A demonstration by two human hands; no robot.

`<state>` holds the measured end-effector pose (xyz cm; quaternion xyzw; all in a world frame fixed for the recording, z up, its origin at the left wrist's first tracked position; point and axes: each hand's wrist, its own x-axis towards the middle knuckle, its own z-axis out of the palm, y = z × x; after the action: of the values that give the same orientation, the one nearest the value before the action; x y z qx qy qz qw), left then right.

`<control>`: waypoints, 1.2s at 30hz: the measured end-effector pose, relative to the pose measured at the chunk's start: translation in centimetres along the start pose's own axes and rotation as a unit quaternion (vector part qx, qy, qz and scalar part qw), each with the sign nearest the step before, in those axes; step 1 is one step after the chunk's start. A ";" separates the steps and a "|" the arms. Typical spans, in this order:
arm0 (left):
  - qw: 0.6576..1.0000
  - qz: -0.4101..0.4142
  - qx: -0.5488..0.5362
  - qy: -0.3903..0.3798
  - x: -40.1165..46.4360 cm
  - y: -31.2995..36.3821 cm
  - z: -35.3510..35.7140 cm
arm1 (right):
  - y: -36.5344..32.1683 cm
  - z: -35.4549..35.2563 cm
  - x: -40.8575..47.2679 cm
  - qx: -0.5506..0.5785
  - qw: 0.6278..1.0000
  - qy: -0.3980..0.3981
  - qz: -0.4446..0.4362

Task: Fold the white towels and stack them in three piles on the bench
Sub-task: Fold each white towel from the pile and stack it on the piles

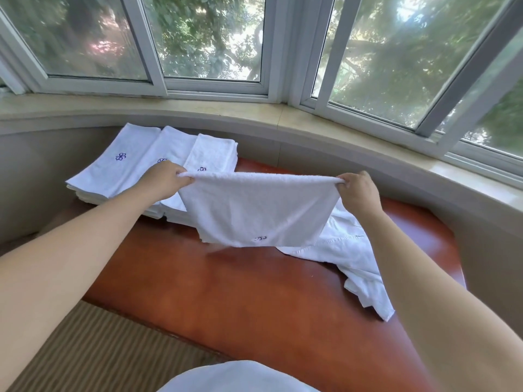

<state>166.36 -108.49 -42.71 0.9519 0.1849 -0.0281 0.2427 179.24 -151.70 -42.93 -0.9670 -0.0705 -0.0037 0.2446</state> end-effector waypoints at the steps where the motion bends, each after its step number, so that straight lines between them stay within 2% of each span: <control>1: 1.000 0.003 0.017 0.022 -0.1 0.2 -0.2 | 0.0 0.1 -0.1 0.004 1.000 0.019 0.002; 3: 0.998 0.015 0.050 0.043 -0.1 0.3 -0.2 | 0.1 0.2 -0.2 0.012 0.999 0.040 -0.009; 5: 0.997 0.036 0.064 -0.011 0.0 0.1 -0.3 | 0.5 0.2 -0.4 0.029 1.000 -0.007 0.005; 7: 0.988 0.042 0.086 -0.120 -0.4 -0.6 0.2 | 1.3 0.2 -0.9 0.064 0.987 -0.136 0.053; 9: 0.960 0.005 0.117 -0.255 -1.1 -1.4 1.0 | 1.9 -0.2 -1.6 0.058 0.959 -0.264 0.084; 11: 0.911 -0.076 0.106 -0.390 -1.6 -1.8 1.4 | 1.9 -0.7 -2.0 0.054 0.937 -0.325 0.113; 13: 0.886 -0.129 0.063 -0.440 -1.5 -1.6 1.0 | 1.2 -1.4 -2.0 0.027 0.933 -0.335 0.128; 15: 0.899 -0.133 0.019 -0.416 -0.5 -1.2 -0.1 | 0.5 -2.1 -1.6 0.011 0.939 -0.310 0.148; 19: 0.935 -0.102 -0.069 -0.331 1.6 -0.5 -1.4 | 0.5 -1.4 -0.6 0.065 0.960 -0.207 0.179; 20: 0.953 -0.083 -0.069 -0.283 2.2 -0.6 -0.8 | 0.7 -0.4 -0.4 0.099 0.963 -0.175 0.181; 22: 0.989 -0.049 -0.050 -0.132 3.3 -1.5 1.9 | 1.5 2.3 -0.1 0.170 0.962 -0.103 0.186; 23: 0.996 -0.050 -0.053 -0.057 3.3 -1.8 3.7 | 2.1 3.7 -0.3 0.186 0.961 -0.070 0.194; 24: 0.995 -0.063 -0.071 -0.022 3.0 -2.1 5.5 | 2.6 5.2 -0.6 0.187 0.961 -0.054 0.198; 25: 0.992 -0.083 -0.093 -0.025 2.4 -2.3 7.4 | 3.1 6.8 -1.2 0.182 0.961 -0.065 0.198; 29: 0.975 -0.118 -0.137 -0.131 -1.3 -3.8 14.9 | 6.4 13.6 -4.8 0.184 0.933 -0.183 0.250; 33: 0.942 -0.202 -0.086 -0.253 -4.8 -7.2 21.6 | 10.3 18.5 -10.0 0.166 0.891 -0.290 0.308; 36: 0.920 -0.250 -0.081 -0.290 -6.7 -8.7 25.0 | 12.5 21.0 -13.0 0.149 0.870 -0.317 0.348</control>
<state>157.89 -115.49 -67.67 0.8019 0.3398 -0.3477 0.3473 167.50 -154.34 -67.84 -0.8303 0.1975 0.3986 0.3357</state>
